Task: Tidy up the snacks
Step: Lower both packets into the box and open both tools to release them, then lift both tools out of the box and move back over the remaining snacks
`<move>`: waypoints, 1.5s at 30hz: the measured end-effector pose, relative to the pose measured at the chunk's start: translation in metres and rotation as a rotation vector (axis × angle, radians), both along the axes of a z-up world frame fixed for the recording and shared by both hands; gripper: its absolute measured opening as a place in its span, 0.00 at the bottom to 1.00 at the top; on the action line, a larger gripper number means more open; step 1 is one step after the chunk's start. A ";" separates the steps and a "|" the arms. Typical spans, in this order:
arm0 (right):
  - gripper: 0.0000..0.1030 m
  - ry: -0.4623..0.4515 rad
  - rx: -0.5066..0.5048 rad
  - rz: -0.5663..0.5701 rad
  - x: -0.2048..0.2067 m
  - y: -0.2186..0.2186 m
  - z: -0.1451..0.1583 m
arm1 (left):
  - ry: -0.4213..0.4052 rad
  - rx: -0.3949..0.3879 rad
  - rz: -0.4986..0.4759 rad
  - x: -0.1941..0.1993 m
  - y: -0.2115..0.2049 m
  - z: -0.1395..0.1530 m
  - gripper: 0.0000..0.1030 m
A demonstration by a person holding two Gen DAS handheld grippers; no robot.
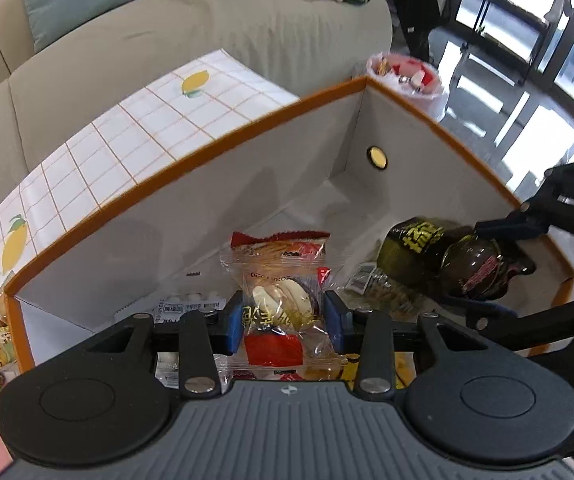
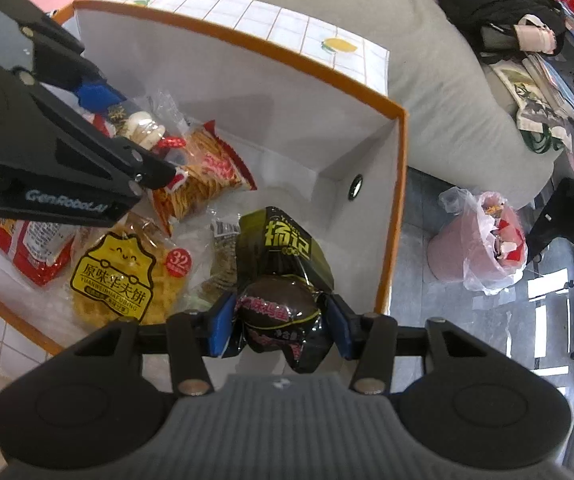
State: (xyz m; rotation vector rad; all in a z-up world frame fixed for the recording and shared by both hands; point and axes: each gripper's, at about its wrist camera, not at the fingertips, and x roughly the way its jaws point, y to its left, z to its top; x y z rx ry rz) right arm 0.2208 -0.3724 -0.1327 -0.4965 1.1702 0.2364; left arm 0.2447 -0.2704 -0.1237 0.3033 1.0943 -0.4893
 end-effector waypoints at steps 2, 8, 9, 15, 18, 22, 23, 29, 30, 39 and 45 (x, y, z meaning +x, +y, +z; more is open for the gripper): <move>0.48 0.004 -0.022 0.018 0.000 0.002 -0.002 | 0.016 0.016 -0.005 0.000 -0.002 -0.005 0.44; 0.48 0.032 -0.034 0.026 0.005 0.005 -0.007 | 0.044 0.065 0.004 0.000 -0.004 -0.014 0.45; 0.49 0.033 -0.041 0.030 0.006 0.006 -0.007 | 0.045 0.068 0.001 0.000 -0.004 -0.014 0.46; 0.49 0.048 -0.049 0.023 0.009 0.009 -0.006 | 0.024 0.076 -0.011 -0.005 -0.001 -0.007 0.54; 0.49 0.046 -0.062 0.028 0.008 0.012 -0.003 | 0.010 0.066 -0.008 -0.005 0.002 -0.001 0.62; 0.56 0.039 -0.072 0.035 0.006 0.017 0.004 | -0.012 0.058 -0.014 -0.010 0.006 0.012 0.68; 0.57 0.033 -0.074 0.033 0.005 0.019 0.007 | -0.018 0.055 -0.016 -0.011 0.007 0.016 0.69; 0.81 -0.035 -0.058 -0.013 -0.003 0.025 0.034 | -0.074 0.032 0.004 -0.025 0.022 0.044 0.71; 0.81 -0.047 -0.049 -0.024 -0.005 0.026 0.039 | -0.085 0.022 0.014 -0.027 0.027 0.051 0.71; 0.87 -0.206 0.090 -0.136 -0.042 0.043 0.085 | -0.190 -0.053 0.095 -0.056 0.070 0.098 0.72; 0.88 -0.334 0.214 -0.188 -0.071 0.068 0.101 | -0.262 -0.050 0.147 -0.077 0.102 0.108 0.72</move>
